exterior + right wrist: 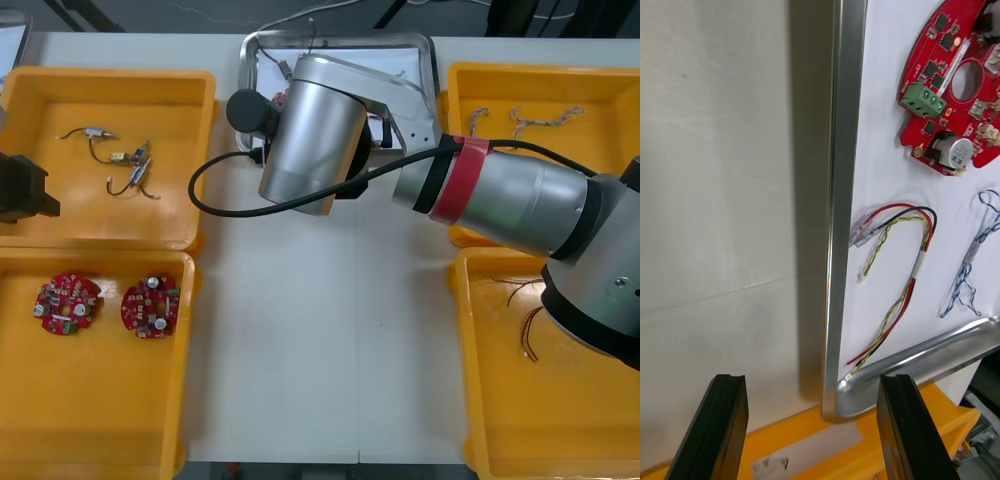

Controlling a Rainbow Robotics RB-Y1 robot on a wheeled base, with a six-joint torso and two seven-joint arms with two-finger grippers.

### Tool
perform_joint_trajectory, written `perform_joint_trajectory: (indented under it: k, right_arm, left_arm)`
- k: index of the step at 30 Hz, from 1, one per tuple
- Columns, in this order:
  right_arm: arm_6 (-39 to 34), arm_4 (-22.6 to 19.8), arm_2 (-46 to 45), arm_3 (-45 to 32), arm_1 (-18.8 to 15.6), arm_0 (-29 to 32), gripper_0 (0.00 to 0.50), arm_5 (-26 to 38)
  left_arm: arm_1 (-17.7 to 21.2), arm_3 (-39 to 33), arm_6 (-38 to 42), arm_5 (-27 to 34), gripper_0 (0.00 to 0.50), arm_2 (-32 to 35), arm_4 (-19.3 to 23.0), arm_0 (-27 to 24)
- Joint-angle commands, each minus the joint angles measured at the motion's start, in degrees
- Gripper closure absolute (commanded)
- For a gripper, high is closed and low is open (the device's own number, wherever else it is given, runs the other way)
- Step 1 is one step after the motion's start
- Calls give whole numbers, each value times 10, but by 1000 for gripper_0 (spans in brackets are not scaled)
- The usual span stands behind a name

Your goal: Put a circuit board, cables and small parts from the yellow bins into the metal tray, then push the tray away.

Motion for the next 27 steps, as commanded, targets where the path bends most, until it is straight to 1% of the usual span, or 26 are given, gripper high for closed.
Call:
perform_joint_trajectory:
  k: [1, 2, 4, 5, 7, 8, 10, 11, 12, 13, 14, 17, 18, 19, 21, 23, 27]
  right_arm:
    - [-6, -7, -69, -96, -22, 35, 0, 71]
    - [-15, -10, -73, -106, -27, 40, 0, 81]
    - [-53, -28, -92, -153, -54, 64, 0, 105]
    - [-65, -33, -97, -164, -61, 69, 0, 112]
    - [-112, -68, -125, -206, -93, 92, 0, 131]
    - [-123, -78, -133, -216, -101, 96, 0, 137]
    - [-175, -124, -162, -253, -136, 116, 0, 161]
    - [-189, -134, -169, -262, -143, 120, 0, 167]
    - [-216, -156, -182, -279, -159, 130, 0, 179]
    - [-240, -176, -196, -296, -174, 139, 0, 179]
    - [-253, -186, -203, -305, -180, 143, 0, 179]
    - [-327, -240, -240, -351, -227, 170, 0, 179]
    - [-338, -248, -246, -358, -236, 175, 0, 179]
    - [-362, -265, -260, -372, -252, 188, 0, 179]
    - [-391, -285, -282, -388, -273, 205, 0, 179]
    - [-425, -309, -315, -408, -302, 232, 0, 179]
    - [-471, -343, -364, -431, -336, 275, 0, 179]
  left_arm:
    - [24, -16, -63, -4, 0, 17, -3, 12]
    - [24, -16, -63, -4, 0, 17, -3, 12]
    - [24, -16, -63, -4, 0, 17, -3, 12]
    - [24, -16, -63, -4, 0, 17, -3, 12]
    - [24, -16, -63, -4, 0, 17, -3, 12]
    - [24, -16, -63, -4, 0, 17, -3, 12]
    - [24, -16, -63, -4, 0, 17, -3, 12]
    - [24, -16, -63, -4, 0, 17, -3, 12]
    - [24, -16, -63, -4, 0, 17, -3, 12]
    - [24, -16, -63, -4, 0, 17, -3, 12]
    - [24, -16, -63, -4, 0, 17, -3, 12]
    - [24, -16, -63, -4, 0, 17, -3, 12]
    - [24, -16, -63, -4, 0, 17, -3, 12]
    - [24, -16, -63, -4, 0, 17, -3, 12]
    - [24, -16, -63, -4, 0, 17, -3, 12]
    - [24, -16, -63, -4, 0, 17, -3, 12]
    - [24, -16, -63, -4, 0, 17, -3, 12]
